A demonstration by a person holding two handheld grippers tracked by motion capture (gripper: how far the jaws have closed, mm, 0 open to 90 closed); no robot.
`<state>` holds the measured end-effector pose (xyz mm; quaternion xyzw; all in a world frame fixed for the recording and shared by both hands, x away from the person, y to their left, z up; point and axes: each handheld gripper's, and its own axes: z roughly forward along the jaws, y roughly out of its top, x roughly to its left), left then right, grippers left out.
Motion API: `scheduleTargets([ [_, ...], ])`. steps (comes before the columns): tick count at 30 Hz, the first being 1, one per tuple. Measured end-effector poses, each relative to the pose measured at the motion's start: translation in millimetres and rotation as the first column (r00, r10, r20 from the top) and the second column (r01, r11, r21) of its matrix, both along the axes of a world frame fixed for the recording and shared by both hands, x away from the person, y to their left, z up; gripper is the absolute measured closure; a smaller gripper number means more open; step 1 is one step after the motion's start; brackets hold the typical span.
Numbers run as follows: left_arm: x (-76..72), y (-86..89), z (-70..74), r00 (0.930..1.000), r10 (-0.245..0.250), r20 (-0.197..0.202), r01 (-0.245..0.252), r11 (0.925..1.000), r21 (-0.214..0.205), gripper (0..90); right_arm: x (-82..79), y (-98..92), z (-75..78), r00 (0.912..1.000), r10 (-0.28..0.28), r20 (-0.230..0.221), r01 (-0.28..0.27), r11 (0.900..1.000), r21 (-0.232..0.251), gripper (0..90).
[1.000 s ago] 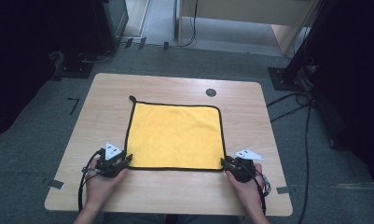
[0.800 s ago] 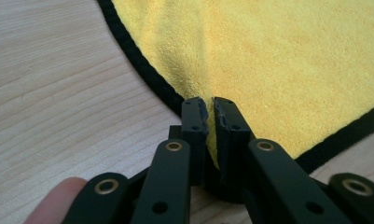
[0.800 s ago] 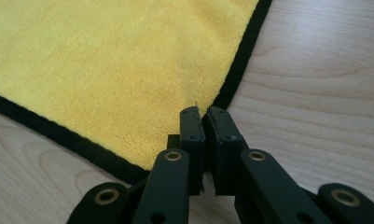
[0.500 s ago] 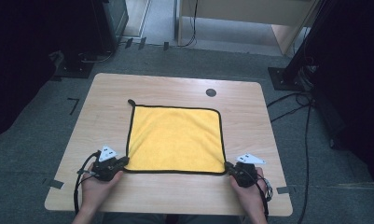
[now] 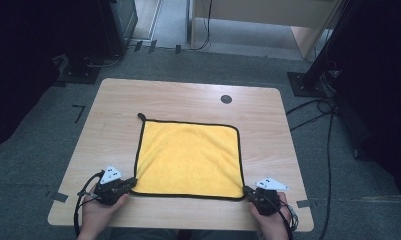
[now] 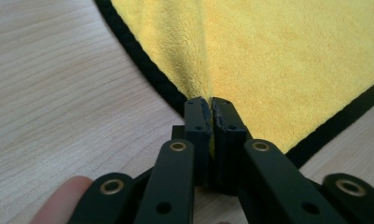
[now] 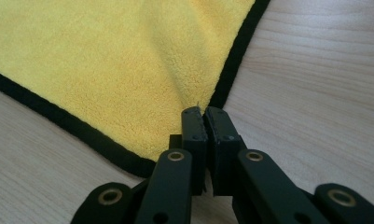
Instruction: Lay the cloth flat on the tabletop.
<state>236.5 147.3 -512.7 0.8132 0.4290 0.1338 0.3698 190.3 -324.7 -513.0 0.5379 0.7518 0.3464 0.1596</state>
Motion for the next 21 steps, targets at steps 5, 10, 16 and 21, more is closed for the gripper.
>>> scheduleTargets([
  [5, 0.7, 3.3, -0.2, 0.9995, 0.021, 0.023, -0.021, 0.9996, -0.02, 54.8, 1.4, -8.2, 3.7, 0.9979, -0.049, 0.042, 0.047, 0.9965, 0.069, 60.1],
  [10, 3.0, 7.4, -1.1, 0.9982, 0.06, 0.002, -0.06, 0.9973, -0.042, 50.1, 2.6, -13.7, 14.2, 0.9914, -0.09, 0.095, 0.081, 0.9921, 0.096, 54.0],
  [16, 2.5, 5.4, -2.0, 0.9976, 0.067, 0.019, -0.066, 0.9976, -0.02, 50.0, 11.8, -8.8, 25.9, 0.9921, -0.077, 0.099, 0.066, 0.9918, 0.11, 51.4],
  [21, 2.6, 5.9, -1.4, 0.9955, 0.092, 0.021, -0.092, 0.9957, -0.015, 45.0, 23.0, -0.4, 37.9, 0.9916, -0.048, 0.12, 0.037, 0.995, 0.092, 47.4],
])
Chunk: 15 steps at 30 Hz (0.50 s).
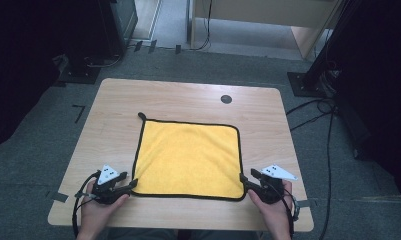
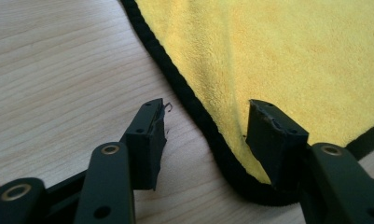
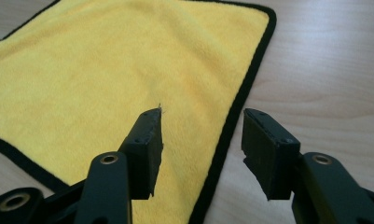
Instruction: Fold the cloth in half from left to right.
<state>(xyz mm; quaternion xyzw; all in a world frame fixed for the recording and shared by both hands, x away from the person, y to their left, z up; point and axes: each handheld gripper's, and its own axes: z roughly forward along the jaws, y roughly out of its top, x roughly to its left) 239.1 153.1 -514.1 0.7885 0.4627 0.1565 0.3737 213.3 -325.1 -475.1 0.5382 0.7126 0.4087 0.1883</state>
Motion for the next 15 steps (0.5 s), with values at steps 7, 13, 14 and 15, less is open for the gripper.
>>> scheduleTargets([
  [7, -0.6, -1.0, -0.4, 0.9999, -0.014, -0.003, 0.014, 0.9999, 0.001, 46.0, 18.9, 12.9, 14.6, 0.9996, 0.019, 0.019, -0.02, 0.9998, 0.011, 47.1],
  [13, 1.1, -0.5, 0.1, 0.9997, -0.02, -0.014, 0.02, 0.9998, -0.004, 45.7, 39.3, 41.7, 28.8, 0.9974, 0.061, 0.039, -0.061, 0.998, 0.014, 47.3],
  [14, 1.2, -0.6, 0.2, 0.9997, -0.02, -0.015, 0.02, 0.9998, -0.002, 45.7, 43.2, 47.9, 30.6, 0.9965, 0.072, 0.041, -0.073, 0.9972, 0.015, 47.4],
  [15, 1.0, -0.9, 0.4, 0.9997, -0.02, -0.015, 0.02, 0.9998, -0.001, 45.9, 47.1, 54.2, 32.3, 0.9955, 0.085, 0.041, -0.086, 0.9962, 0.015, 47.4],
])
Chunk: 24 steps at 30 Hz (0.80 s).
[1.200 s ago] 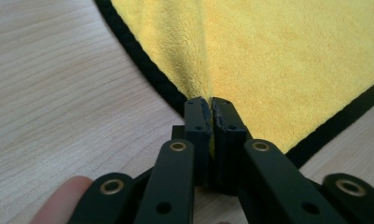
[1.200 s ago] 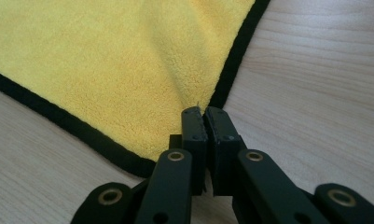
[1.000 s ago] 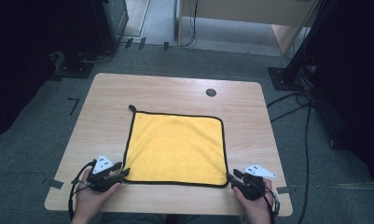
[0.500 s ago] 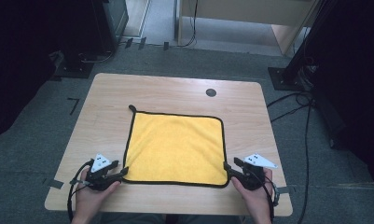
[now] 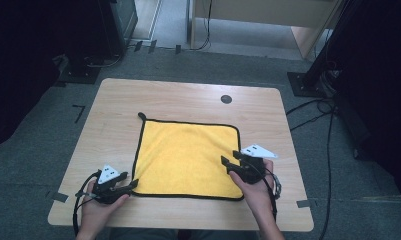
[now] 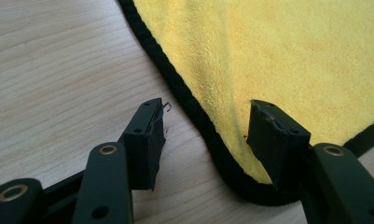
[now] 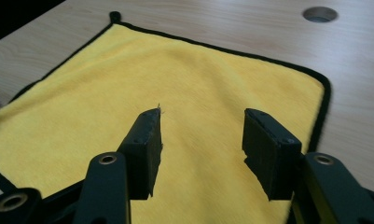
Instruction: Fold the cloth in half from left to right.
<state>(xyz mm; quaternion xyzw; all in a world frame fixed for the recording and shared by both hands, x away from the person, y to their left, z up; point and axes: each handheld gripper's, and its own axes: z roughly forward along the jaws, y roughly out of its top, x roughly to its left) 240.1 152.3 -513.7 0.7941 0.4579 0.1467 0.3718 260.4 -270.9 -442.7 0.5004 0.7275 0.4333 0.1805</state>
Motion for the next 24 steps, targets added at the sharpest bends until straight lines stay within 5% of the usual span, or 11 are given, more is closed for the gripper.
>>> scheduleTargets([
  [7, -1.5, -0.7, 0.2, 0.9999, 0.009, 0.01, -0.009, 0.9998, 0.018, 47.2, 27.5, 43.1, 11.8, 0.9978, 0.065, 0.011, -0.065, 0.9979, -0.001, 48.3],
  [13, -3.4, 0.1, 0.8, 1.0, 0.004, 0.009, -0.004, 0.9995, 0.03, 48.9, 58.1, 88.5, 17.2, 0.9917, 0.125, 0.03, -0.123, 0.9904, -0.062, 49.3],
  [19, -6.3, -1.5, 1.8, 0.9998, 0.004, 0.02, -0.006, 0.9965, 0.083, 48.7, 85.0, 117.0, 13.9, 0.9833, 0.182, 0.012, -0.181, 0.9826, -0.041, 52.9],
  [24, -7.0, 1.2, 2.4, 0.9999, 0.007, 0.009, -0.008, 0.9971, 0.076, 48.3, 106.3, 142.7, 9.9, 0.9763, 0.214, 0.034, -0.213, 0.9764, -0.036, 54.1],
])
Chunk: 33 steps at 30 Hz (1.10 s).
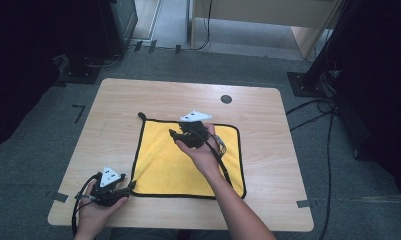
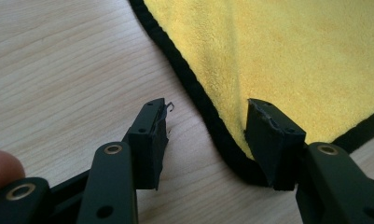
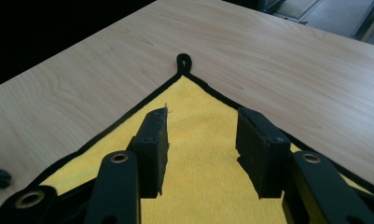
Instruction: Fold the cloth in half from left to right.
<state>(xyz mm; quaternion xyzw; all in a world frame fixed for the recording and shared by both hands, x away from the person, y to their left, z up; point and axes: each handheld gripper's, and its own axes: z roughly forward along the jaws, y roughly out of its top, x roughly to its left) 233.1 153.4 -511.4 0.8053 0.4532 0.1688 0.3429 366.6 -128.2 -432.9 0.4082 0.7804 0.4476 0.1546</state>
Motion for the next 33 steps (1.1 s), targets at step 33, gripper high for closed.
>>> scheduleTargets([
  [33, -1.8, 2.1, 1.4, 0.9963, -0.082, -0.025, 0.081, 0.9964, -0.025, 76.3, 111.3, 133.7, -66.5, 0.9894, -0.05, -0.136, 0.023, 0.9807, -0.194, 61.2],
])
